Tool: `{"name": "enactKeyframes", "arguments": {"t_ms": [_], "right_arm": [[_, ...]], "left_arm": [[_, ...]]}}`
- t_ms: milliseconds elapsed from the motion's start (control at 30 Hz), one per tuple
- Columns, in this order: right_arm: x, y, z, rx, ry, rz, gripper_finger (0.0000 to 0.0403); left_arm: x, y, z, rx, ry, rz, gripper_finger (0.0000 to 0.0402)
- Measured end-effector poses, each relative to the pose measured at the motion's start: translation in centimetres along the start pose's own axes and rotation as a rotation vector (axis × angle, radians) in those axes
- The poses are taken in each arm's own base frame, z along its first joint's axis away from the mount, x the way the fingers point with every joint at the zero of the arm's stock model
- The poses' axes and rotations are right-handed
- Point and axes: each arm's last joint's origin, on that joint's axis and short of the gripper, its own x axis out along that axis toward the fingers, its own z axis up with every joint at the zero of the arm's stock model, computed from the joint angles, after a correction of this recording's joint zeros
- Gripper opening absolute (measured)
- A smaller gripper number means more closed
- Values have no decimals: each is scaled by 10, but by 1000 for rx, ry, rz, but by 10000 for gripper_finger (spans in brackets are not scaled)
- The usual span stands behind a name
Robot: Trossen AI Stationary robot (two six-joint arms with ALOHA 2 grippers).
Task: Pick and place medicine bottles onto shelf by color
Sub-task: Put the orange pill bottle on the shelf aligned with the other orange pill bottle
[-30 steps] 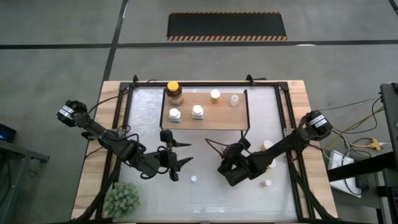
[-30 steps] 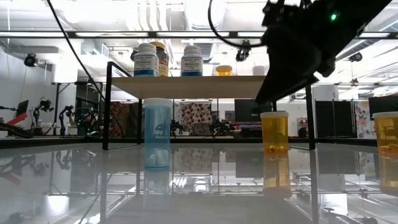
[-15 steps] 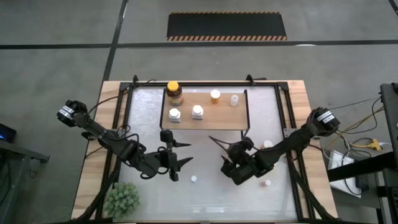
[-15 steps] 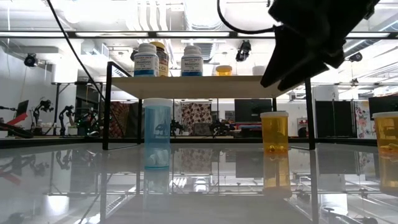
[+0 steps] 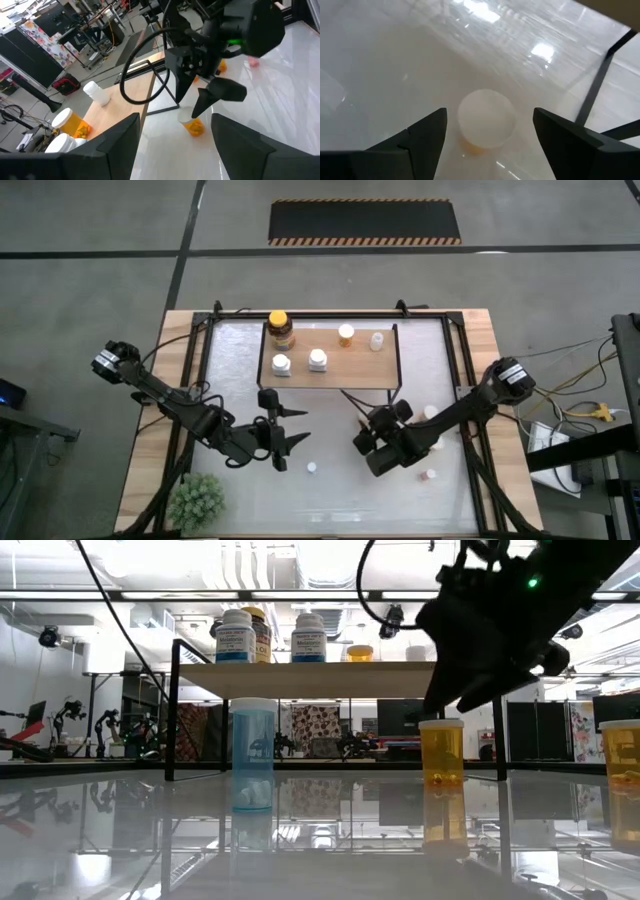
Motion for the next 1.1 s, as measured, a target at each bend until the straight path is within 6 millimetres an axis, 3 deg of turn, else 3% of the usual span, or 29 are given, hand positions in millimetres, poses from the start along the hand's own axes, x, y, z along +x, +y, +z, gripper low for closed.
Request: {"name": "enactKeyframes", "arguments": {"t_ms": [633, 933, 1100], "right_arm": [[19, 7, -11, 8, -76, -54, 285], [36, 16, -22, 5, -102, -65, 265], [38, 17, -23, -3, -102, -65, 232]], "left_arm": [[0, 1, 2, 9, -12, 3, 228], [0, 1, 4, -11, -28, 5, 228], [0, 1, 4, -13, -29, 6, 228]]}}
